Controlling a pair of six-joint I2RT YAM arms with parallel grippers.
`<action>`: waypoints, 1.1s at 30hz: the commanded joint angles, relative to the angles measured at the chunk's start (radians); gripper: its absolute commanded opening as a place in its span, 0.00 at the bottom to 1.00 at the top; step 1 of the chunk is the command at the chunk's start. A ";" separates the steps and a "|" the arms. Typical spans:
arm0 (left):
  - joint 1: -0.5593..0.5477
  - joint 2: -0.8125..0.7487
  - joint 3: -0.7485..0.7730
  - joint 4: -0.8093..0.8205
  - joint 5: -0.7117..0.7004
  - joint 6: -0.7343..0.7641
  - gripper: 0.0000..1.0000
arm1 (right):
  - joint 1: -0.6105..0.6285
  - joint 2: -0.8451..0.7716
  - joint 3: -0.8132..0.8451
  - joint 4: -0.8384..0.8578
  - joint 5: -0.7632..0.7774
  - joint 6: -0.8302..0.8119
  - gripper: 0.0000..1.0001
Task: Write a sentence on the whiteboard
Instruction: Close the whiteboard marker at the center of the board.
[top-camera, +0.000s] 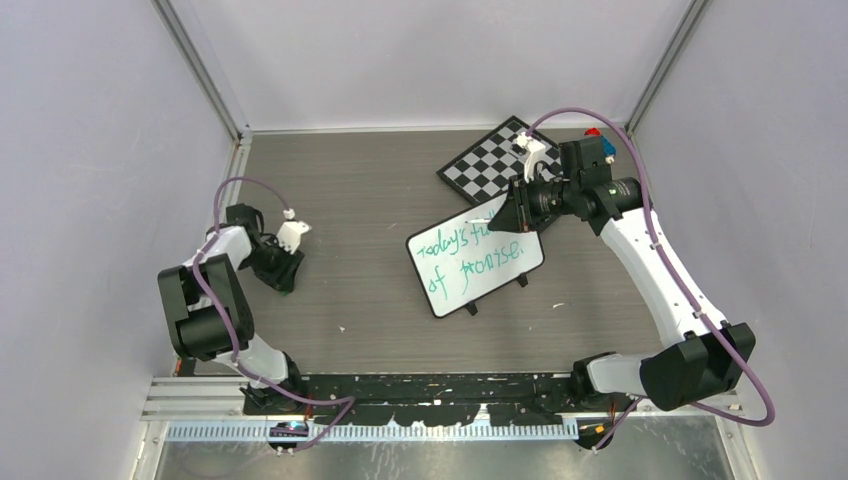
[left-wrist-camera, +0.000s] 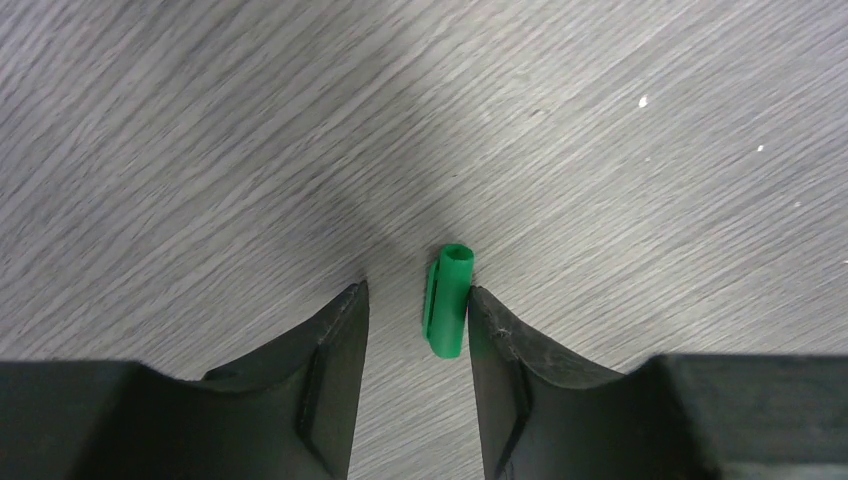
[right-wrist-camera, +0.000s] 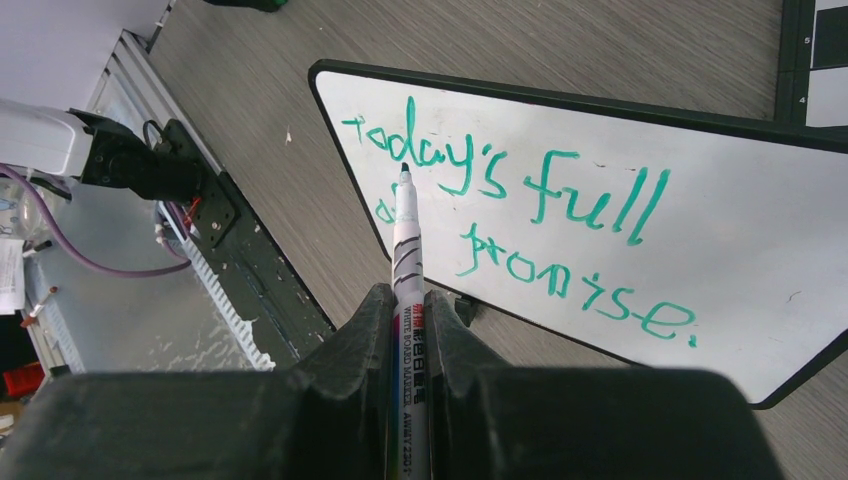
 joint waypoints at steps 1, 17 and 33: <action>0.053 0.035 -0.004 -0.004 0.033 0.051 0.43 | -0.002 -0.003 0.013 0.028 -0.014 -0.003 0.00; 0.025 -0.106 0.042 -0.196 0.230 0.010 0.00 | -0.002 -0.007 0.071 0.037 -0.019 0.059 0.00; -0.656 -0.435 0.407 -0.297 0.205 -0.265 0.00 | 0.083 0.023 0.047 0.231 -0.255 0.264 0.00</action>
